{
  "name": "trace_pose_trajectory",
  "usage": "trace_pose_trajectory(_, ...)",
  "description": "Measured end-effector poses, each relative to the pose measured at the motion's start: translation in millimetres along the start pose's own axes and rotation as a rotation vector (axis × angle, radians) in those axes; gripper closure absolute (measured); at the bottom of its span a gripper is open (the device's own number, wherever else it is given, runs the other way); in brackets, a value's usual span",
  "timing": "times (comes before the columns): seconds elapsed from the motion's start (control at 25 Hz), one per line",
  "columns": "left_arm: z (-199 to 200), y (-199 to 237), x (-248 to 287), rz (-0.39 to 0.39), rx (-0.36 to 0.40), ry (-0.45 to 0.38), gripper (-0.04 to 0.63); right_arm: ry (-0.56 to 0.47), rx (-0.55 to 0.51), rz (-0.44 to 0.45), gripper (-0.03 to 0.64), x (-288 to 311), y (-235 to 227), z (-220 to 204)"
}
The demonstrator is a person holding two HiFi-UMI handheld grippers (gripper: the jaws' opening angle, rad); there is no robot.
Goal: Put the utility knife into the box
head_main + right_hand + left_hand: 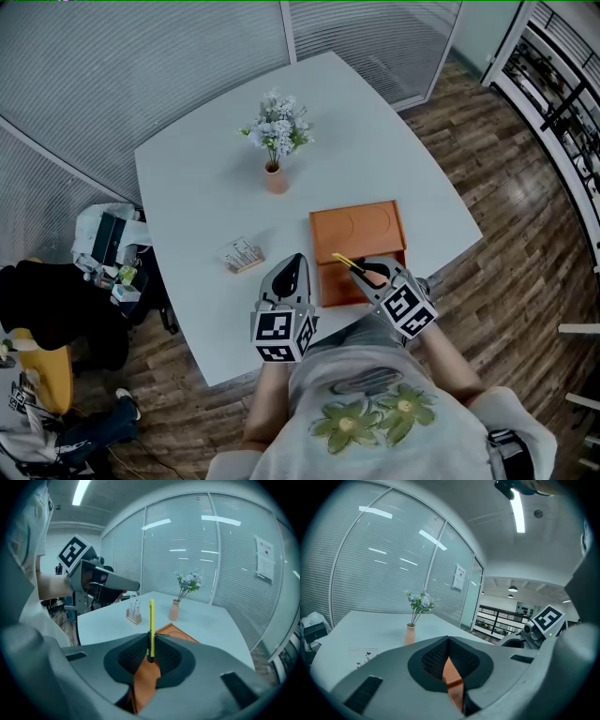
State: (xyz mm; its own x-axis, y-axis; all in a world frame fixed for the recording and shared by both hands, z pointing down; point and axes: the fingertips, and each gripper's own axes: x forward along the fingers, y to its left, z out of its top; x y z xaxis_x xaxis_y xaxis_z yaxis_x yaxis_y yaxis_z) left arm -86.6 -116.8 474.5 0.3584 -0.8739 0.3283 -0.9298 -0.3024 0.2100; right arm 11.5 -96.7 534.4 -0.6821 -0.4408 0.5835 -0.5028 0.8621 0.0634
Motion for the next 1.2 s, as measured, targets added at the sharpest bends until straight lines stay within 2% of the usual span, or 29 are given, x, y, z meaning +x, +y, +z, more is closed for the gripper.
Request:
trace_pose_trajectory(0.32,-2.7,3.7,-0.1,0.005,-0.006,0.004,0.594,0.060,-0.053,0.005,0.563,6.0,2.3,-11.9)
trace_pose_trajectory(1.2,-8.7,8.5,1.2,0.002,0.005,0.022,0.595,0.184,-0.093,0.053,0.563,24.0,14.2,-53.5)
